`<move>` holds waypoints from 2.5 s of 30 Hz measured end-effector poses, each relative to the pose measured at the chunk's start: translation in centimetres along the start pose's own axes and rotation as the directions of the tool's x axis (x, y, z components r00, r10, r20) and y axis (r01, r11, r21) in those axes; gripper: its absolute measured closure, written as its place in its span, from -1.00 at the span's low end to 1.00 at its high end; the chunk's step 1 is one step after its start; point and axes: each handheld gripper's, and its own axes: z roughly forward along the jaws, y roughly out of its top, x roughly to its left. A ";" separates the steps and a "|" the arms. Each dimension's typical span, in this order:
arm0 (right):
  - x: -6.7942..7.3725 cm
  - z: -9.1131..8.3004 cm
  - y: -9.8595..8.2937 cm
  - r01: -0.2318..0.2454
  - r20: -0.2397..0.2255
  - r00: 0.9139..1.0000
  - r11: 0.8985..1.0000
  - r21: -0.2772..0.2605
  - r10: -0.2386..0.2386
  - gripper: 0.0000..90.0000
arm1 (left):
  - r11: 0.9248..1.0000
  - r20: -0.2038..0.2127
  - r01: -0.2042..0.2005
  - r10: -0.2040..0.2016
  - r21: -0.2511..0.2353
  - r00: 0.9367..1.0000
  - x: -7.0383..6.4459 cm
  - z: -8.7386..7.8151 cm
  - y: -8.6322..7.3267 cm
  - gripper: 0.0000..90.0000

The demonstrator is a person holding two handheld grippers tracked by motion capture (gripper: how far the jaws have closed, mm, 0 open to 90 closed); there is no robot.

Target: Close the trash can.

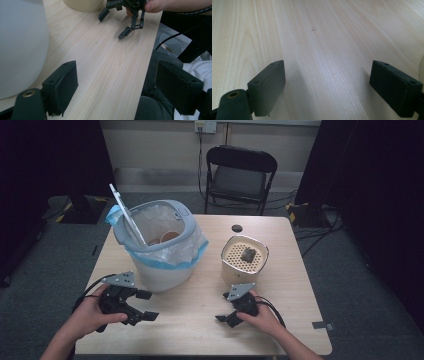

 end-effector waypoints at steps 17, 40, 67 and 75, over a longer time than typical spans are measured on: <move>0.0 0.0 0.0 0.001 0.002 1.000 1.000 0.001 -0.001 -0.72 | 1.000 -0.031 0.002 -0.003 -0.012 1.000 -0.3 -4.3 2.3 -0.59; 0.0 0.0 0.0 0.000 0.003 1.000 1.000 -0.003 0.000 -0.72 | 0.999 -0.109 -0.008 0.003 -0.045 0.994 0.0 -9.3 6.5 -0.59; 0.0 0.0 0.0 0.000 0.001 1.000 1.000 -0.002 0.000 -0.72 | 0.995 -0.215 -0.062 0.045 -0.073 0.976 1.1 -10.1 10.9 -0.59; 0.0 0.0 0.0 0.000 0.001 1.000 1.000 -0.002 0.000 -0.72 | 0.994 -0.217 -0.072 0.054 -0.077 0.975 1.3 -9.4 12.1 -0.61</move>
